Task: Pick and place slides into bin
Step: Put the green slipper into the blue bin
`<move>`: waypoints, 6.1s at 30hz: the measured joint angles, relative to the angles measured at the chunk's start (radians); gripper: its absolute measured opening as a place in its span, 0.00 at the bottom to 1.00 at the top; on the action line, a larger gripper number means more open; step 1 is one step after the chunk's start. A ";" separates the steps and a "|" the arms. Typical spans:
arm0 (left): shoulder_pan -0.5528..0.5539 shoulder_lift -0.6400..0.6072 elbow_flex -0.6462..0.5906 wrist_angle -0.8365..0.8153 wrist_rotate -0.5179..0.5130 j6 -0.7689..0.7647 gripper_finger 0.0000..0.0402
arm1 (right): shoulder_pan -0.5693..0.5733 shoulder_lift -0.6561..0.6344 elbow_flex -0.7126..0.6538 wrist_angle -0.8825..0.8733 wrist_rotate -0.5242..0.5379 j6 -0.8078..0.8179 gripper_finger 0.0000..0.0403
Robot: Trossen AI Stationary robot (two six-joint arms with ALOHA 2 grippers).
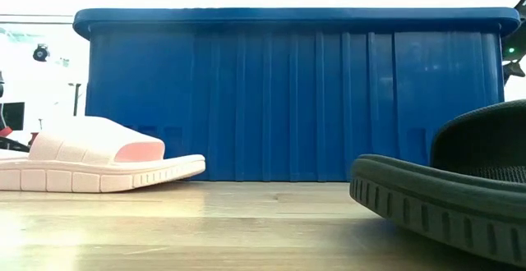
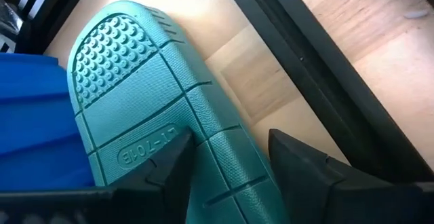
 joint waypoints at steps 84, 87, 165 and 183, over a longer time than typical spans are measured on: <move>0.000 0.000 -0.002 -0.006 0.000 0.008 0.51 | 0.003 -0.432 0.451 -0.328 0.345 -0.313 0.02; 0.000 0.000 -0.001 -0.006 0.000 0.008 0.51 | 0.003 -0.445 0.469 -0.288 0.345 -0.378 0.02; 0.033 -0.109 0.020 -0.025 0.368 -0.211 0.51 | 1.126 0.235 1.248 0.073 0.542 -1.047 0.02; 0.159 0.021 0.019 -0.559 0.632 -0.517 0.51 | 1.126 0.182 1.247 -0.003 0.474 -1.010 0.02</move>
